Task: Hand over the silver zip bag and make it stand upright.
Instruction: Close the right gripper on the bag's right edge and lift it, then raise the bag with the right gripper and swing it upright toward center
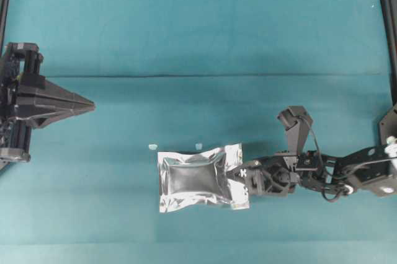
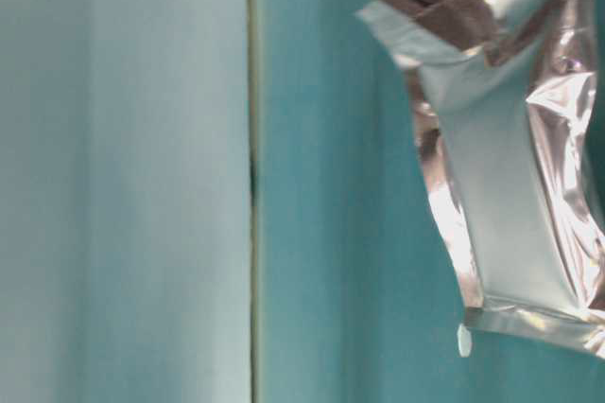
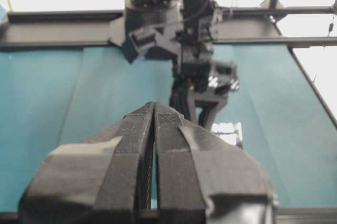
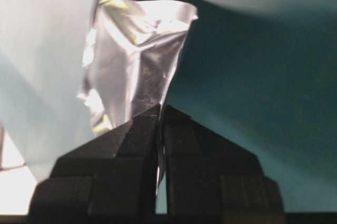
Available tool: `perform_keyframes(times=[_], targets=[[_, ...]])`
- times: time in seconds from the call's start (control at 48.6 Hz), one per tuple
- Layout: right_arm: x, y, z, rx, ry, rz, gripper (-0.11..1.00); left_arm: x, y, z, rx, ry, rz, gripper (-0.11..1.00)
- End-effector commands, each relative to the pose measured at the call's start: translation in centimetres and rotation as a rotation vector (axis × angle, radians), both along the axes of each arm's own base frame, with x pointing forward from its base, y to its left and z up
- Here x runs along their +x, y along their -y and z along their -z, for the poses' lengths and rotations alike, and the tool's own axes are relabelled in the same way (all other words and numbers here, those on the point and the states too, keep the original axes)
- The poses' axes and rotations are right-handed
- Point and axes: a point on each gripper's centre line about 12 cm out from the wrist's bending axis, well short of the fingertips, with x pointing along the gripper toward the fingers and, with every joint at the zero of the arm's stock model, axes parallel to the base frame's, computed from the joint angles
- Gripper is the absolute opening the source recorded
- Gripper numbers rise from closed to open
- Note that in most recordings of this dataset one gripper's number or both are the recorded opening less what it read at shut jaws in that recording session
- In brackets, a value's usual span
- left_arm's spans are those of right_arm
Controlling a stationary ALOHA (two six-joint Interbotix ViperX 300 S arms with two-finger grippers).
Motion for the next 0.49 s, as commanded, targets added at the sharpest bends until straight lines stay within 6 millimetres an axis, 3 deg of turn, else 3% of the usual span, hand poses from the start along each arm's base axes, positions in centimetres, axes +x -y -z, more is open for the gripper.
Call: perform_keyframes(times=[0.0,0.144,0.473], targets=[[0.8,0.1,-2.4,-0.018,0.020,-0.062,0.03,0.1,0.0,-0.4,0.004,0.012,0.001,-0.01],[1.1,0.7,-4.6,-0.067,-0.032,-0.209,0.03,0.1,0.0,-0.4,0.004,0.011,0.001,-0.01],[2.0,2.1,-7.1,-0.144,-0.107,-0.451,0.03,0.1,0.0,-0.4,0.003,0.011,0.001,-0.01]])
